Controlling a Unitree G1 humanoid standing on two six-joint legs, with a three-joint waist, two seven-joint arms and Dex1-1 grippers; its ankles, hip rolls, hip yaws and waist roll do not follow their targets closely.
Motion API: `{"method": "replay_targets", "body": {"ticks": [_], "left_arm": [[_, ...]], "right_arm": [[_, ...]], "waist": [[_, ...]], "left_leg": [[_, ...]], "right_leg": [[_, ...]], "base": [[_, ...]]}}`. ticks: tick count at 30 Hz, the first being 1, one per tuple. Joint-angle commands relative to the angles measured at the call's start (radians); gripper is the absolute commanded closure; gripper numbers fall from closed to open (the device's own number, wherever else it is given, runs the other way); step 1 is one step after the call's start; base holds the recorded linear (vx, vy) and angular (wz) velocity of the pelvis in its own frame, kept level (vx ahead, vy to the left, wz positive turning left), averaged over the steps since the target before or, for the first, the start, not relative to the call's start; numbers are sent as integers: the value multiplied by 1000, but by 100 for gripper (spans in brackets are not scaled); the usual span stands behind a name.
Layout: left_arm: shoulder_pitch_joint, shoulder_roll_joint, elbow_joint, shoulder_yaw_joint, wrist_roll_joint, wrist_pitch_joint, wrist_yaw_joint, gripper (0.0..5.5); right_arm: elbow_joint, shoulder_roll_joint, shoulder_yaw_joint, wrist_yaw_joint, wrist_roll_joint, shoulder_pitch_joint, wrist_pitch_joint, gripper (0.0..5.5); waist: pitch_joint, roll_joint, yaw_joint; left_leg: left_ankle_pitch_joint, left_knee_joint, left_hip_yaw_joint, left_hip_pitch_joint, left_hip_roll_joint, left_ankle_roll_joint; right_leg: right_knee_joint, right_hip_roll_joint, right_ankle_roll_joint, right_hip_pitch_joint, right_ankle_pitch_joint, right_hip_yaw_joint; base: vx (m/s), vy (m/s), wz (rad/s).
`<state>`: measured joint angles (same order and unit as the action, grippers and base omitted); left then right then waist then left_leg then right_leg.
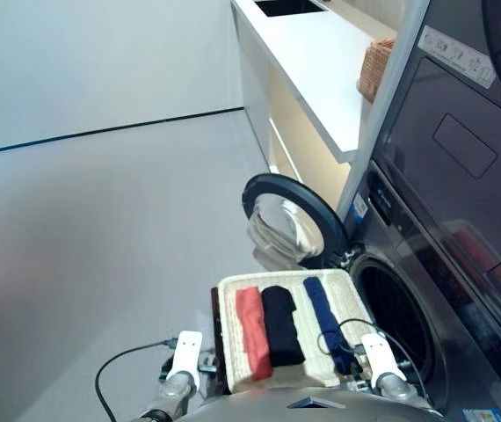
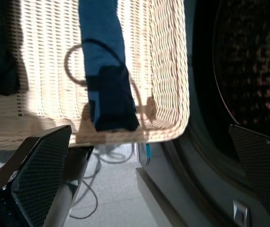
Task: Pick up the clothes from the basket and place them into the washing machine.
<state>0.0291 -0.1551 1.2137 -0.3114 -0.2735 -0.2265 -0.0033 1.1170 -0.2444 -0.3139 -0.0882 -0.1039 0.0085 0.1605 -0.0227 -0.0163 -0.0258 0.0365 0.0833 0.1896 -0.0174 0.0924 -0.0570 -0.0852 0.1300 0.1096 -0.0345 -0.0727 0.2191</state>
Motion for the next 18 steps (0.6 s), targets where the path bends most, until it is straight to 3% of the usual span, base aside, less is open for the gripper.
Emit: {"method": "replay_targets", "body": {"ticks": [1, 5, 10, 18], "left_arm": [[134, 4, -13, -27, -45, -30, 19, 0], [211, 6, -35, -69, -88, -37, 45, 0], [293, 15, -56, -99, -147, -45, 74, 0], [464, 2, -45, -95, -215, -51, 133, 0]], "right_arm": [[-29, 35, -36, -9, -19, -111, 36, 0], [-92, 27, -68, -33, -22, -158, 38, 0], [-194, 13, -116, -64, 15, -198, 36, 0], [-345, -29, -161, -130, 71, -326, 50, 0]], "waist": [[52, 51, -10], [97, 47, -22], [149, 52, -33], [237, 75, -55]], "left_leg": [[-7, 4, 18, -39, -42, -8], [16, 4, 16, -114, -44, -9], [38, 4, 15, -190, -40, -11], [73, -11, 19, -324, -33, -9]], "right_leg": [[-2, 13, 49, -76, -79, 21], [-2, 16, 48, -154, -104, 16], [-2, 14, 45, -226, -124, 12], [29, 8, 35, -369, -147, 14]], "base": [[-72, 9, -13], [-118, 18, -11], [-11, 1, -4], [-36, -10, -48]]}}
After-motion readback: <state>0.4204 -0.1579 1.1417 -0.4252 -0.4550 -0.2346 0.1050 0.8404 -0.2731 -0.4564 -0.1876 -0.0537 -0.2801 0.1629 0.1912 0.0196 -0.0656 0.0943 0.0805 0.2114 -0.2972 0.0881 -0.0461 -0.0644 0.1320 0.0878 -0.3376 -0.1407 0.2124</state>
